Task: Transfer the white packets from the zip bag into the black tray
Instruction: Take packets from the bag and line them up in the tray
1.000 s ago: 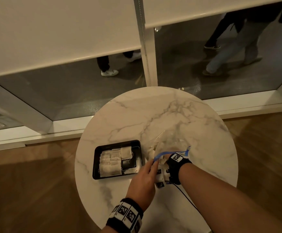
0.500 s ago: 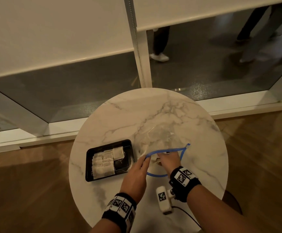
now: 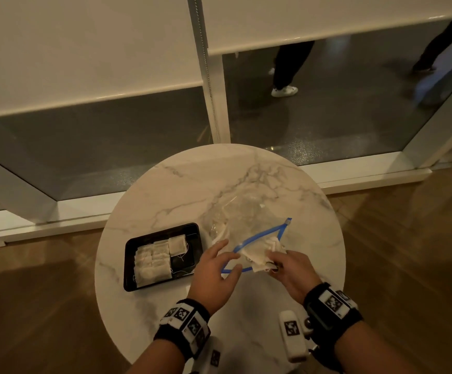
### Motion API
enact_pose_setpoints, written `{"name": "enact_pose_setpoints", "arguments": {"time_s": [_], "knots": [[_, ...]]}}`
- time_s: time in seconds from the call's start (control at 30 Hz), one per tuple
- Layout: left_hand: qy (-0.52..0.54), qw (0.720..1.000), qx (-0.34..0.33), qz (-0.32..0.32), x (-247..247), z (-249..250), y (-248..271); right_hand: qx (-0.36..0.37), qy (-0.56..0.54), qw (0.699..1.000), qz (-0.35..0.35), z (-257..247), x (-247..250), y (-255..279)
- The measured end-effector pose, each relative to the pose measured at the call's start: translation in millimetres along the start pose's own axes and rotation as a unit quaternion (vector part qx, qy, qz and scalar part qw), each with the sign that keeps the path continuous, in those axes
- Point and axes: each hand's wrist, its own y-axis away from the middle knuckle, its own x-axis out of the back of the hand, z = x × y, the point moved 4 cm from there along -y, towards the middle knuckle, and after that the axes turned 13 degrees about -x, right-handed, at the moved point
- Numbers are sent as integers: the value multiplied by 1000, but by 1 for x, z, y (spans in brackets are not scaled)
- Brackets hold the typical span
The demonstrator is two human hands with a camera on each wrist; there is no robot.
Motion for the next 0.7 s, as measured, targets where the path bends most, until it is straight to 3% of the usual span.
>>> {"name": "enact_pose_setpoints", "arguments": {"time_s": [0.13, 0.23, 0.3, 0.37, 0.43, 0.5, 0.6, 0.7], "knots": [[31, 994, 5, 102, 14, 11, 16, -50, 70, 993, -77, 11, 17, 22], [165, 978, 99, 76, 12, 7, 29, -71, 107, 984, -126, 17, 9, 39], [314, 929, 192, 36, 10, 8, 36, -66, 127, 976, -163, 18, -7, 51], [439, 852, 283, -14, 8, 10, 42, -55, 148, 969, -191, 19, -27, 58], [555, 768, 315, -51, 11, 14, 45, -37, 184, 962, -198, 21, -47, 61], [615, 719, 319, -53, 18, 15, 47, -10, 227, 955, -192, 23, -65, 63], [634, 710, 308, -5, 33, 1, 52, 52, 287, 945, -146, 26, -91, 62], [614, 746, 259, 22, 47, -14, 58, 112, 329, 931, -109, 30, -109, 59]]}}
